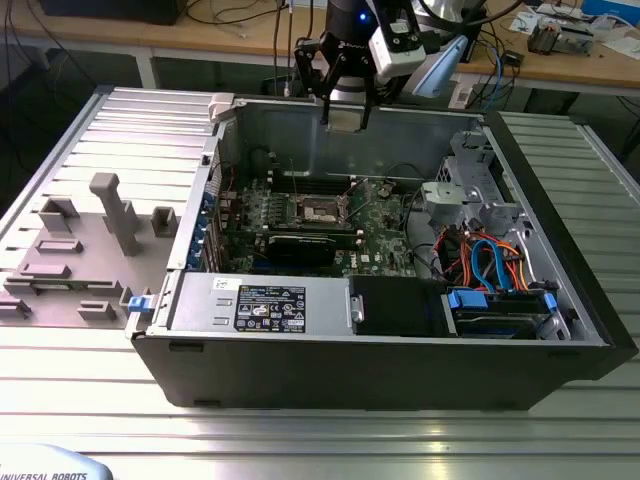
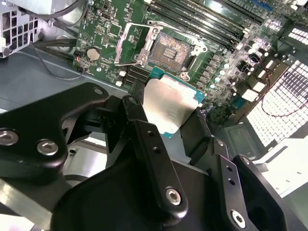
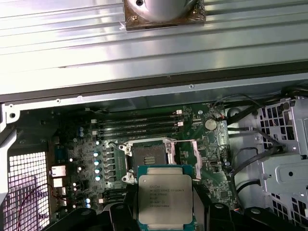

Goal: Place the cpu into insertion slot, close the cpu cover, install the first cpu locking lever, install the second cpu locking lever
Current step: 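Place the cpu into insertion slot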

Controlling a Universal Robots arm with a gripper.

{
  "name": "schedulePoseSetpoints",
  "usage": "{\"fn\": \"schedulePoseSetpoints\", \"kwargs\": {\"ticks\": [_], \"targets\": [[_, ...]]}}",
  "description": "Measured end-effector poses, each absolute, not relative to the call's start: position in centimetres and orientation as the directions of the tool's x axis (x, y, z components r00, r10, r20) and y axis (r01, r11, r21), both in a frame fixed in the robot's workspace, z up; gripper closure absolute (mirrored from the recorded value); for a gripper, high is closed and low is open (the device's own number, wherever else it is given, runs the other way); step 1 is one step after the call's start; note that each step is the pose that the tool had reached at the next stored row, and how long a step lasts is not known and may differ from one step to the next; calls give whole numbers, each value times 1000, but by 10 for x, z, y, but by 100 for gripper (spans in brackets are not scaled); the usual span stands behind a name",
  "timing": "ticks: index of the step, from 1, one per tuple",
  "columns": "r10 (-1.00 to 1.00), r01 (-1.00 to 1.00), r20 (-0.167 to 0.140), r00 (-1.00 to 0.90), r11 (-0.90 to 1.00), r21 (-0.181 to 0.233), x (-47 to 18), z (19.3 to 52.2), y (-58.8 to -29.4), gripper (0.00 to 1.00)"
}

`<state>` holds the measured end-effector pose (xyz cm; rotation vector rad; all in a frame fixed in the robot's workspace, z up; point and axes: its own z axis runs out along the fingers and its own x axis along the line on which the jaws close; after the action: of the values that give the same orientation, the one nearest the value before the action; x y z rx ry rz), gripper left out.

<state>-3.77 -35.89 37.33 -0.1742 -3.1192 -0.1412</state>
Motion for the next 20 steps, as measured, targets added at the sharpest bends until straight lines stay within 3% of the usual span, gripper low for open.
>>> {"fn": "schedulePoseSetpoints", "kwargs": {"ticks": [20], "targets": [[182,183,19,-983,979,89,-38,373,-359,46]]}}
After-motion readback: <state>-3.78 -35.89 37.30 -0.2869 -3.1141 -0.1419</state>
